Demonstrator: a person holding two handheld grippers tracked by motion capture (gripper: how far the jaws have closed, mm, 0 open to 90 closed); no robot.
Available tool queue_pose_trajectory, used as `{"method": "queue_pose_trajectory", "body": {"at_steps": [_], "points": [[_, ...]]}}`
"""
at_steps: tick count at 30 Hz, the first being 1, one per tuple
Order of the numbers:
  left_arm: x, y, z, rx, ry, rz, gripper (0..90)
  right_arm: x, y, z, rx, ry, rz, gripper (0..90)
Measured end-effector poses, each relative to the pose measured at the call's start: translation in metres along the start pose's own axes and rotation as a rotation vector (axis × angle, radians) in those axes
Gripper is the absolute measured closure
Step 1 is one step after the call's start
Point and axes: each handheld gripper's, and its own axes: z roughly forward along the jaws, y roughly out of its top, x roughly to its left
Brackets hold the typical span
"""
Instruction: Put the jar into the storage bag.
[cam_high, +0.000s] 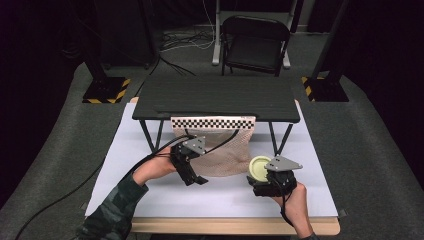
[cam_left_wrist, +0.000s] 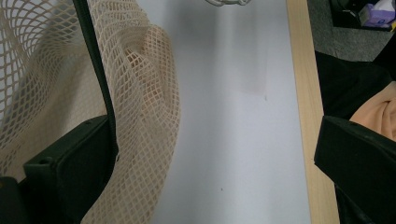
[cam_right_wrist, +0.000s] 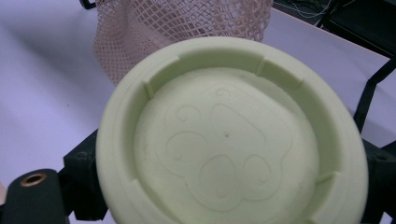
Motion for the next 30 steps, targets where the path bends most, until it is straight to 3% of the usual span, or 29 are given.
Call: {"method": "queue_pose_trajectory", "body": {"at_steps": [30], "points": [[0.000, 0.000, -0.001, -0.001, -0.005, 0.000, 0.0, 0.011, 0.026, 0.013, -0.024, 0.042, -0.032, 11.0]]}}
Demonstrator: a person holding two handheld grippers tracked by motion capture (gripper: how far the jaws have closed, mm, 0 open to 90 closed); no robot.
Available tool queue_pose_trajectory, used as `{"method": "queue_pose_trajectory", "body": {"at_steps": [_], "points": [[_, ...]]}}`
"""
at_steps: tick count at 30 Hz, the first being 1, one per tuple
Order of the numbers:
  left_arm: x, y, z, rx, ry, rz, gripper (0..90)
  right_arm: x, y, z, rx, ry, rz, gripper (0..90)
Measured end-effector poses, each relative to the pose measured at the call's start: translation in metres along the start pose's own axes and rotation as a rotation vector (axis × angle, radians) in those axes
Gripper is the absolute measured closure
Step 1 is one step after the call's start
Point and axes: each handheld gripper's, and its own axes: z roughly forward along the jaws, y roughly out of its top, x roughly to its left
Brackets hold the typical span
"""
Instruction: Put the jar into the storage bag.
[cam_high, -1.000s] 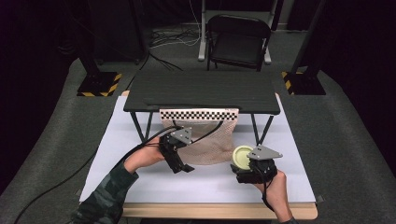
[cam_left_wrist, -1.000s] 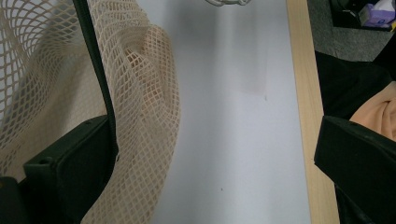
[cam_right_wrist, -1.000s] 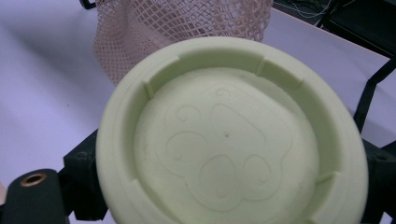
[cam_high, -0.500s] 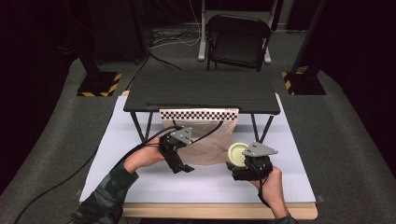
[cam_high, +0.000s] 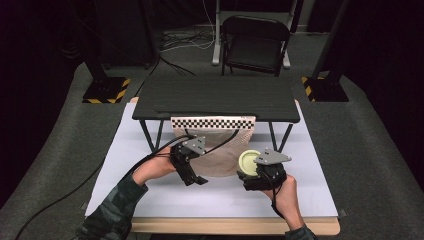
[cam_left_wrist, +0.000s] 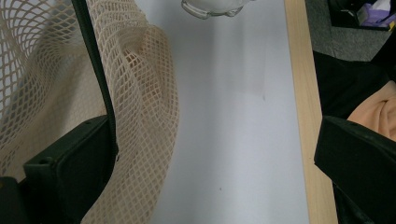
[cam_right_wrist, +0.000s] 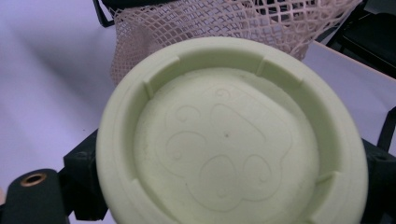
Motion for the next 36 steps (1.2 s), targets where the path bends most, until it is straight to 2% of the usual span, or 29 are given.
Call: {"method": "queue_pose_trajectory", "body": {"at_steps": [36], "points": [[0.000, 0.000, 0.000, 0.000, -0.002, 0.002, 0.0, 0.009, 0.042, 0.010, -0.041, 0.038, -0.053, 11.0]]}}
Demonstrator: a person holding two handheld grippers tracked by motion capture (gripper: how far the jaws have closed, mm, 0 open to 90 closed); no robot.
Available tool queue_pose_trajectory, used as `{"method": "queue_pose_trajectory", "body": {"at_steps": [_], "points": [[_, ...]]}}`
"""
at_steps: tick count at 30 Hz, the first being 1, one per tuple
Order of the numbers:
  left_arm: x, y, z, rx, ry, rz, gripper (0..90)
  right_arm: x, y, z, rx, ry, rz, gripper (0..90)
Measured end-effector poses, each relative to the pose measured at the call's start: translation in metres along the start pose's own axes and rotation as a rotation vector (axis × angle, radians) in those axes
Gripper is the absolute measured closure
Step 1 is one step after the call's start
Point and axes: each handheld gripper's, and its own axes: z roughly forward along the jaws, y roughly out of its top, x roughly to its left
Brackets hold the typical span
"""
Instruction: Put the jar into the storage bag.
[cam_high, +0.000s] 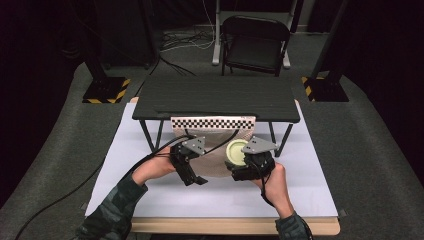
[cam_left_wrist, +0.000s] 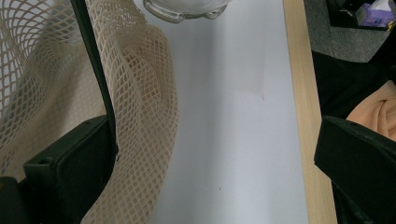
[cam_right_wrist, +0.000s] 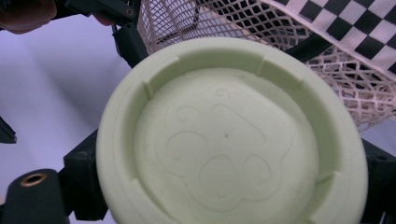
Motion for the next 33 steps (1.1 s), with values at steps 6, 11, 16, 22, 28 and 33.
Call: {"method": "queue_pose_trajectory", "body": {"at_steps": [6, 11, 16, 22, 28, 33], "points": [[0.000, 0.000, 0.000, 0.000, 0.000, 0.001, 0.0, 0.000, 0.007, 0.000, 0.000, -0.001, -0.007, 11.0], [0.000, 0.000, 0.000, 0.000, 0.002, 0.003, 0.0, 0.000, 0.012, -0.001, -0.003, -0.001, -0.016, 11.0], [0.000, 0.000, 0.001, 0.000, 0.003, 0.002, 0.0, 0.000, 0.018, -0.002, -0.006, -0.001, -0.022, 11.0], [0.000, 0.000, 0.000, 0.000, 0.003, 0.003, 0.0, 0.000, 0.024, -0.001, -0.008, -0.002, -0.027, 11.0], [0.000, 0.000, 0.001, 0.000, 0.004, 0.004, 0.0, 0.001, 0.030, 0.000, -0.007, 0.002, -0.029, 11.0], [0.000, 0.000, 0.001, 0.000, 0.005, 0.003, 0.0, 0.001, 0.035, 0.001, -0.009, 0.002, -0.033, 11.0]]}}
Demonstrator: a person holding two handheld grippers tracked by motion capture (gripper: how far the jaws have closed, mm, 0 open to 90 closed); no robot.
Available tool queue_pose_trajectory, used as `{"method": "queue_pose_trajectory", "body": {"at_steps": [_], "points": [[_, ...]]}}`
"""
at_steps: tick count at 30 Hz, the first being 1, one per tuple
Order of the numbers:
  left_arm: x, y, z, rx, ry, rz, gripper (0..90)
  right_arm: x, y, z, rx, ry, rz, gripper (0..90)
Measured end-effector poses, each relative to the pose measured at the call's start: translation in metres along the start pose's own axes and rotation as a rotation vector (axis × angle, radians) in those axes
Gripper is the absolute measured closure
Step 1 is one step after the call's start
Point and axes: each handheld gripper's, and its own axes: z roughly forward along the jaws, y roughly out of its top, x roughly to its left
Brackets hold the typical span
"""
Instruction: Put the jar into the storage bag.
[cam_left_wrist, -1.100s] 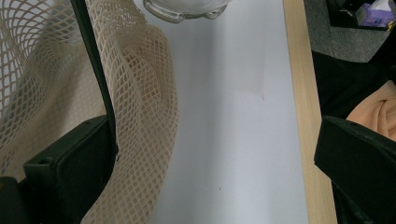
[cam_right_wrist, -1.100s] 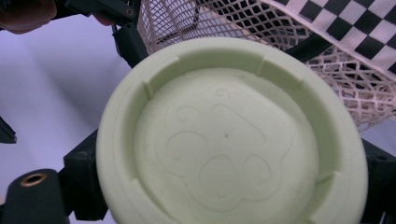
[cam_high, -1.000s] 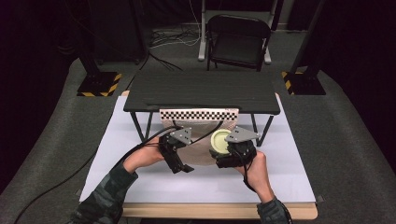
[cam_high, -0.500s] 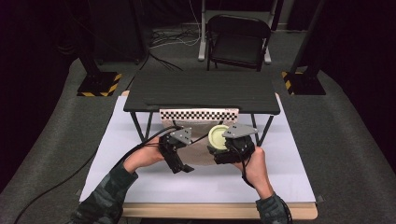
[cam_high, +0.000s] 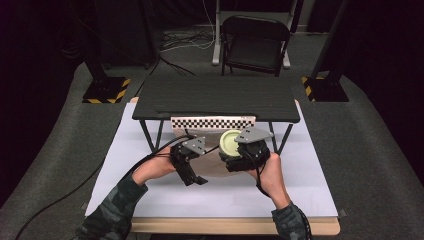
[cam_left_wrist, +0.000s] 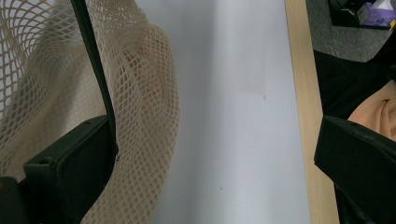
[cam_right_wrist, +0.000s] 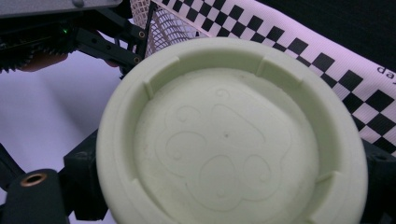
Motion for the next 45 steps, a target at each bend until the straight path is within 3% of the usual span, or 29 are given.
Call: {"method": "queue_pose_trajectory", "body": {"at_steps": [21, 45], "points": [[0.000, 0.000, 0.000, -0.001, 0.000, 0.004, 0.0, -0.001, 0.025, 0.014, -0.003, 0.024, -0.018, 11.0], [-0.003, 0.000, -0.001, -0.001, 0.000, 0.025, 0.0, -0.003, 0.038, 0.034, -0.009, 0.043, -0.006, 11.0]]}}
